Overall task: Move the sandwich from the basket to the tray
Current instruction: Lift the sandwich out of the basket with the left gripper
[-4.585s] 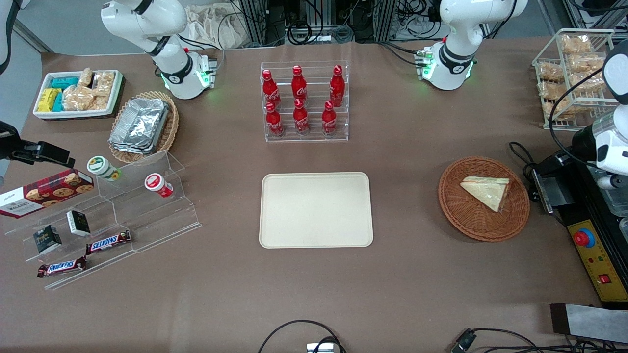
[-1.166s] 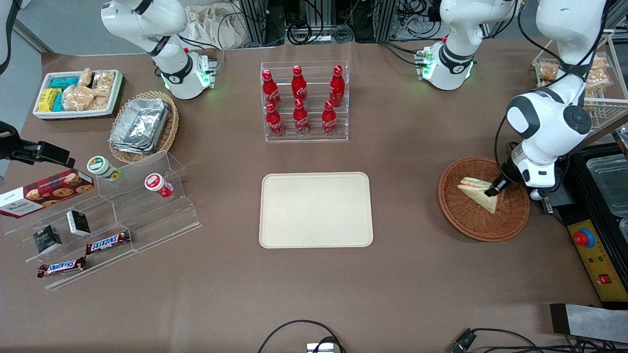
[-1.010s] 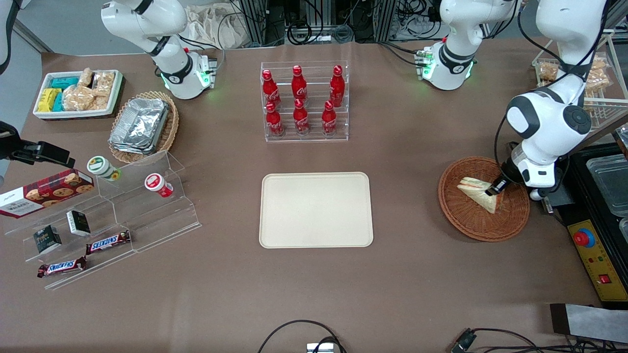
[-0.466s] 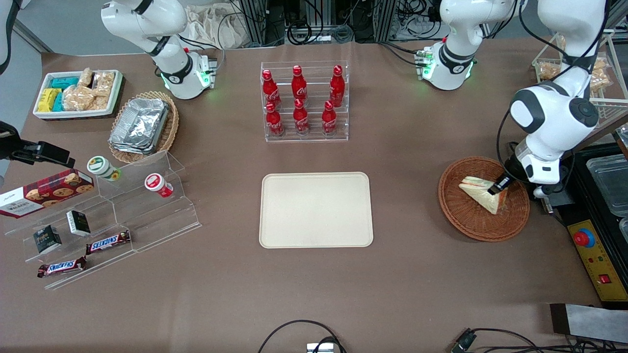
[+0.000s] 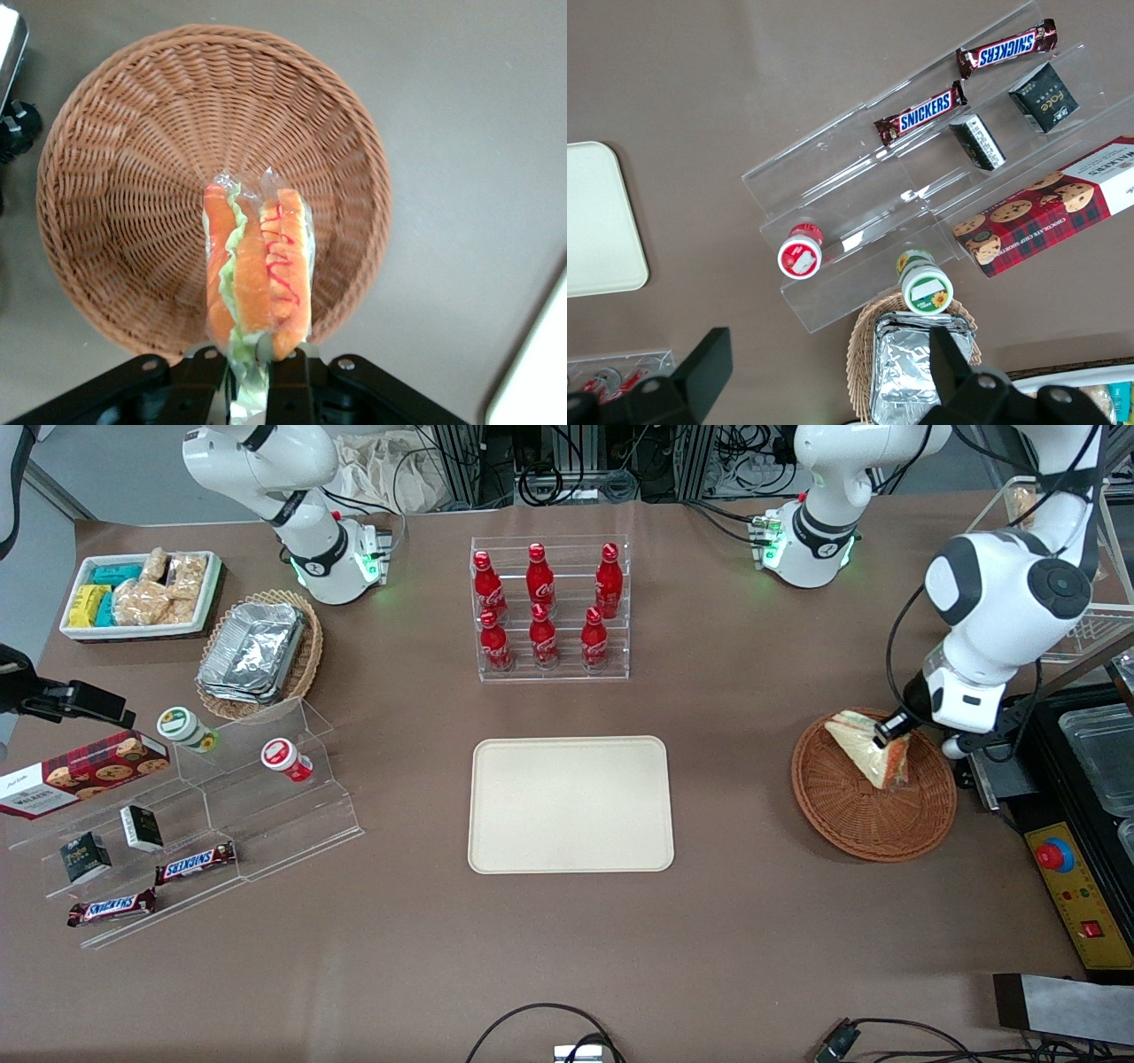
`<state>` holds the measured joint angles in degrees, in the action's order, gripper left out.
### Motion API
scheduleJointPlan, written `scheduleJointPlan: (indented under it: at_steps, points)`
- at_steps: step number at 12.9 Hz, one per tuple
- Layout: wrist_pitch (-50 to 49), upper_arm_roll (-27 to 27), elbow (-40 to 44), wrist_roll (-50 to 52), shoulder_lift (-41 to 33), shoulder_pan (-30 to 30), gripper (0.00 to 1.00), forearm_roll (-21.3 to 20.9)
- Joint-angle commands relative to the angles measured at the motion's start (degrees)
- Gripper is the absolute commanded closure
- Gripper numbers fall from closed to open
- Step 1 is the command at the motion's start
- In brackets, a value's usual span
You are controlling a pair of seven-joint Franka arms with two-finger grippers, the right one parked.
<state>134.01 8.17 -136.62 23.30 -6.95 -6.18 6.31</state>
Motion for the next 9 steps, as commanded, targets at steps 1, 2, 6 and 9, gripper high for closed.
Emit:
scheduleJointPlan:
  at_steps: [1, 2, 6, 9]
  points:
    - [-8.21, 3.33, 5.2, 0.52, -1.66, -0.06, 0.9, -1.56]
    - [-11.37, 4.74, 7.66, 0.61, -1.67, -0.06, 0.9, -2.0]
    - [-18.88, 12.2, 15.15, 5.51, -1.05, -0.06, 0.9, -3.41]
    - [-18.88, 17.74, 15.95, 8.25, -0.53, -0.06, 0.89, -4.28]
